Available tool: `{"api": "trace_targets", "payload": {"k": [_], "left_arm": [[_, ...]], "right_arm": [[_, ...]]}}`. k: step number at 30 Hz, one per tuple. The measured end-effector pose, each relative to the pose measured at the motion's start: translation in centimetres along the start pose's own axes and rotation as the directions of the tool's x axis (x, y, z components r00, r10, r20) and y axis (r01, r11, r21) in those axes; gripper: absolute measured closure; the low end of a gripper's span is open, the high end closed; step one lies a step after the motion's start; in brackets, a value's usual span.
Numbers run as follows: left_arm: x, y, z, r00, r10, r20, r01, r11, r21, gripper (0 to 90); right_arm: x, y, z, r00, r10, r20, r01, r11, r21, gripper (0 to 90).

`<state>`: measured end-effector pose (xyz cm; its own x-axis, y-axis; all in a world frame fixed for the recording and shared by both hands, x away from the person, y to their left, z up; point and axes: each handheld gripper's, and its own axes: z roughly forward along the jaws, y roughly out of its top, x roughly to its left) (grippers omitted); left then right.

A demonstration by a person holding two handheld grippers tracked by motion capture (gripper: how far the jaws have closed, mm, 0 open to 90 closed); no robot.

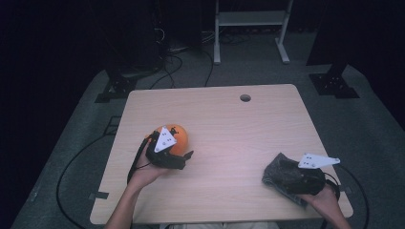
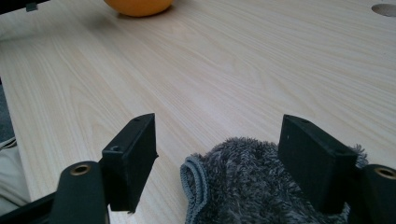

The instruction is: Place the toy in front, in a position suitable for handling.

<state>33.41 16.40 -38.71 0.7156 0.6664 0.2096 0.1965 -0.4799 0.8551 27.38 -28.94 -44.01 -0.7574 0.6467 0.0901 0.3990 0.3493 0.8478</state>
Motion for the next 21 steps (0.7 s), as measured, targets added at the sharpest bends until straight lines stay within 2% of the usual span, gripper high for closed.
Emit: {"api": "trace_targets", "payload": {"k": [1,2,3,4,6,12,16,21], "left_arm": [[0.3,-0.1,-0.1,1.0,-0.008,-0.005,0.008,1.0,-0.005,6.8],[1.0,-0.3,-0.2,0.9994,-0.014,-0.03,0.014,0.9999,-0.001,6.9],[1.0,-0.3,-0.2,0.9994,-0.014,-0.03,0.014,0.9999,-0.001,6.8],[1.6,-0.5,-0.4,0.9982,-0.039,-0.045,0.039,0.9992,-0.01,6.8],[2.3,-0.8,-0.4,0.997,-0.052,-0.057,0.052,0.9986,0.0,6.8],[3.2,-1.8,-0.1,0.9931,-0.085,-0.081,0.087,0.9957,0.03,6.8],[4.2,-2.5,0.4,0.9896,-0.096,-0.107,0.104,0.9921,0.071,5.7],[4.5,-2.8,0.7,0.9872,-0.109,-0.116,0.118,0.9901,0.076,6.2]], "right_arm": [[0.0,0.0,0.0,1.0,0.0,-0.001,0.0,1.0,0.0,26.9],[0.0,0.0,0.0,1.0,0.003,-0.004,-0.003,1.0,0.001,26.9],[0.0,0.0,0.0,1.0,0.003,-0.004,-0.003,1.0,0.001,26.9],[0.0,0.0,0.1,1.0,0.001,-0.005,-0.001,1.0,0.004,26.9],[0.1,0.0,0.1,1.0,-0.002,-0.006,0.002,1.0,0.004,26.9],[0.1,0.0,0.1,1.0,-0.003,-0.009,0.003,1.0,0.006,26.9],[0.0,0.0,0.2,0.9999,-0.003,-0.01,0.003,1.0,0.006,26.9],[0.0,0.0,0.2,0.9999,-0.005,-0.009,0.005,1.0,0.007,26.9]]}}
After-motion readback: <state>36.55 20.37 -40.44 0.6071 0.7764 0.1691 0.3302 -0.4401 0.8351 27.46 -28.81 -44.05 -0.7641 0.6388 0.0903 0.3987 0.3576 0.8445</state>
